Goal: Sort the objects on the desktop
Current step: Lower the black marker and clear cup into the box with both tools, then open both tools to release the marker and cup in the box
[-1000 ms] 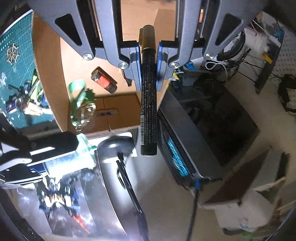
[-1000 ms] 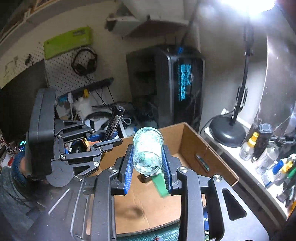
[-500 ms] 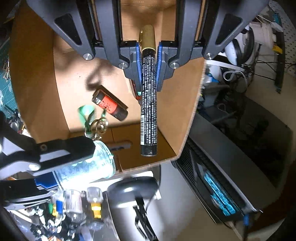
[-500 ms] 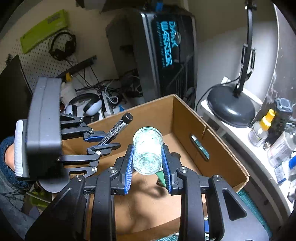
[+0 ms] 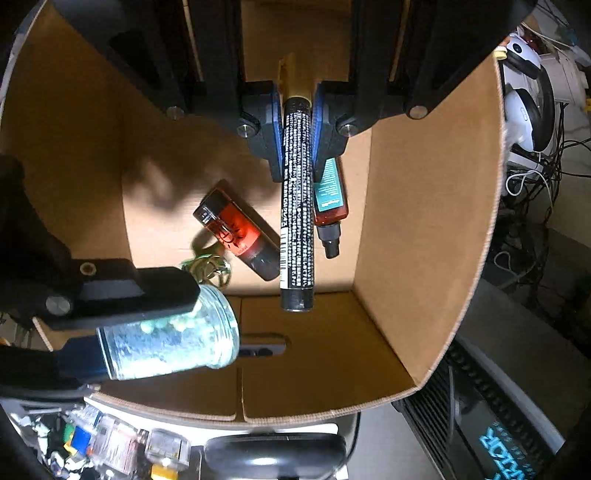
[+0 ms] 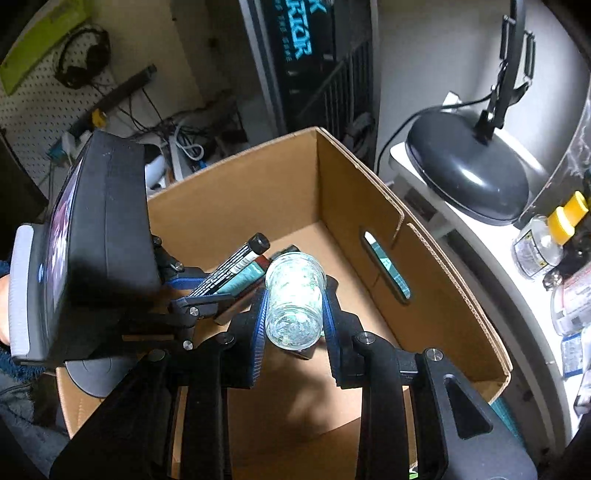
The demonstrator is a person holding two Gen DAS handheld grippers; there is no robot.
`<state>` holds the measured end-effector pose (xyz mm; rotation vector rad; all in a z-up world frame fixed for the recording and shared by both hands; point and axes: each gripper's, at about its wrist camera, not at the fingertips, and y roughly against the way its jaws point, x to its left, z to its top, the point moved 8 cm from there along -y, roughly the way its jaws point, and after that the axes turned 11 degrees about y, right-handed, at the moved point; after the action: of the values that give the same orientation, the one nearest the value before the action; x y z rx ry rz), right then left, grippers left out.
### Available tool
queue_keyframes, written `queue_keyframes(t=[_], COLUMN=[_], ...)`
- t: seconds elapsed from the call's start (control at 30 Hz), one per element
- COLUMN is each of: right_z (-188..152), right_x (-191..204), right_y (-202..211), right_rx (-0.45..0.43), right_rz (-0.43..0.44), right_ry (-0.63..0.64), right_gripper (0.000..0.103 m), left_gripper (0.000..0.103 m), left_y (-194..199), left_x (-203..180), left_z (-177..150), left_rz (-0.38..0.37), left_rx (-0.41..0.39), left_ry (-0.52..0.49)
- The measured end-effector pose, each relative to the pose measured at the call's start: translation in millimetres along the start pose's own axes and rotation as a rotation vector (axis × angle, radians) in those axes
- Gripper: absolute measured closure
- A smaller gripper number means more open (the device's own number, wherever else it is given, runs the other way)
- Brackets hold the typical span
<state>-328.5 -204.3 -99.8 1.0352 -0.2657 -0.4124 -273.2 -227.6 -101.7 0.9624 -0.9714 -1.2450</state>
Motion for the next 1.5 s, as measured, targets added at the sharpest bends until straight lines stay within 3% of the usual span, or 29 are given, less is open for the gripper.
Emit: queue_keyframes(t=[0.67, 0.87, 1.23, 1.4, 1.43, 1.5], right_z=[-22.4, -25.0, -37.1, -41.3, -41.9, -43.3], right_x=[-30.0, -35.7, -25.5, -19.8, -17.8, -13.9], right_y=[-42.7, -52.9, -65.6, -65.5, -63.6, -59.8], right_rx=[0.157, 0.243, 0.39, 0.424, 0.42, 0.413], right_rz=[0.022, 0.028, 0.044, 0.024, 0.038, 0.061], right_ry=[-0.064, -0.1, -0.057, -0.033, -0.039, -0.046], right_gripper=[0.076, 0.076, 0.076, 0.076, 0.076, 0.076], left_gripper=[0.09, 0.09, 0.09, 0.089, 0.089, 0.077], left_y=[-36.3, -46.0, -53.2, -37.8, -33.6, -26.1], left_x=[-18.2, -21.6, -39.9, -45.2, -45.5, -44.8], left_z=[-1.4, -3.8, -19.0, -23.2, -25.1, -29.2], left_rz=[-0.023, -0.023, 0.006, 0.014, 0.016, 0.03], left_rx=[0.188, 0.252, 0.363, 0.365, 0.368, 0.375], left_ry=[0.017, 0.028, 0.01, 0.017, 0.018, 0.021])
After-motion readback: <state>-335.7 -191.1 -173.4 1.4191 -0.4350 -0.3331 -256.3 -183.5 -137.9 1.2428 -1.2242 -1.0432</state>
